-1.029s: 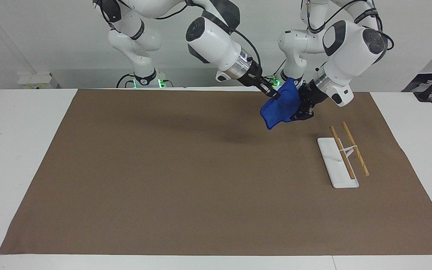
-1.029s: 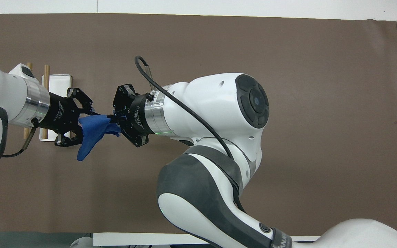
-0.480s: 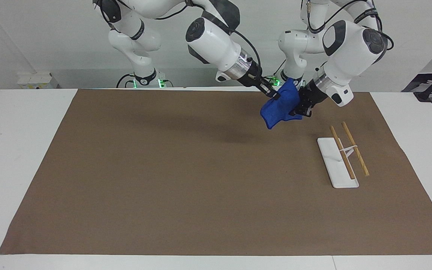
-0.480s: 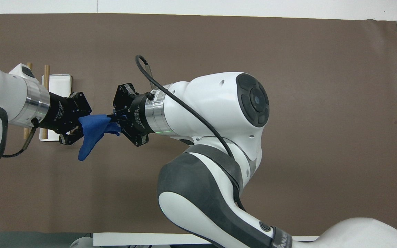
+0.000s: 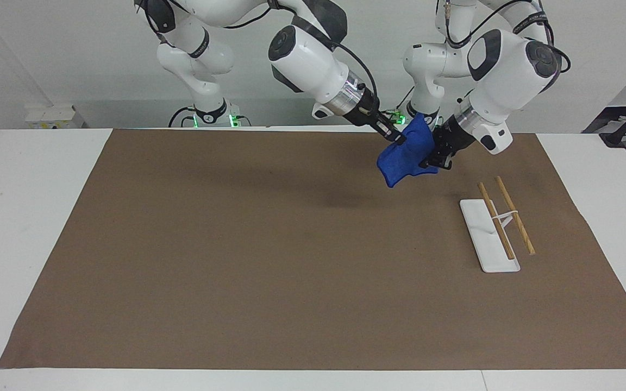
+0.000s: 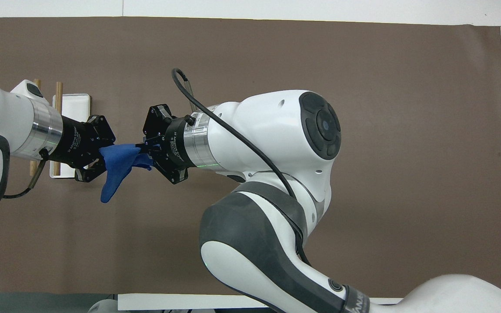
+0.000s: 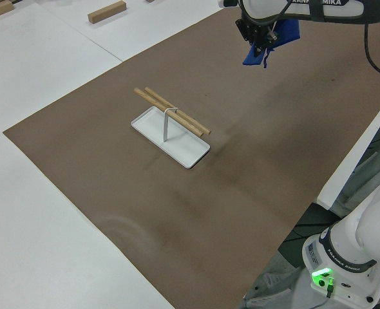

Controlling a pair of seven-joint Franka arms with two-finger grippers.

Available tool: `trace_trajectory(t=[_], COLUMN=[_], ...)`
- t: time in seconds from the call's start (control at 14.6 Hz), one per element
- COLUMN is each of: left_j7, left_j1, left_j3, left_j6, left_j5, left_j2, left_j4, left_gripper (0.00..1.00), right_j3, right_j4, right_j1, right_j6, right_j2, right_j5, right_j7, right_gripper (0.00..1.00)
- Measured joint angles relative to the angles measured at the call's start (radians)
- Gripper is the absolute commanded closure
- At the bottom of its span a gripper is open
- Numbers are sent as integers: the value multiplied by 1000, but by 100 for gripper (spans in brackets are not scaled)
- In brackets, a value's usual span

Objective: Right arm passes towel to left arm to hang
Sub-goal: 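Open the right gripper and withdraw it while the left gripper holds the towel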

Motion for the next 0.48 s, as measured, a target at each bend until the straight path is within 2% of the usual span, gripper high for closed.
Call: trace_trajectory(t=[0.14,0.21,0.27,0.34,0.48], left_j7=[0,0,0,0,0], left_j1=[0,0,0,0,0], left_j3=[0,0,0,0,0], left_j6=[3,3,4,4,5], left_j5=[0,0,0,0,0], left_j2=[0,0,0,0,0], left_j4=[0,0,0,0,0], left_gripper=[100,100,100,100,100], right_j3=[0,0,0,0,0], right_j4=[0,0,0,0,1], right_j1=[0,0,0,-1,-1], right_j6=[0,0,0,0,0], right_j2=[0,0,0,0,0], right_j5=[0,0,0,0,0], right_j7=[0,0,0,0,0], right_gripper=[100,83,26,1,0])
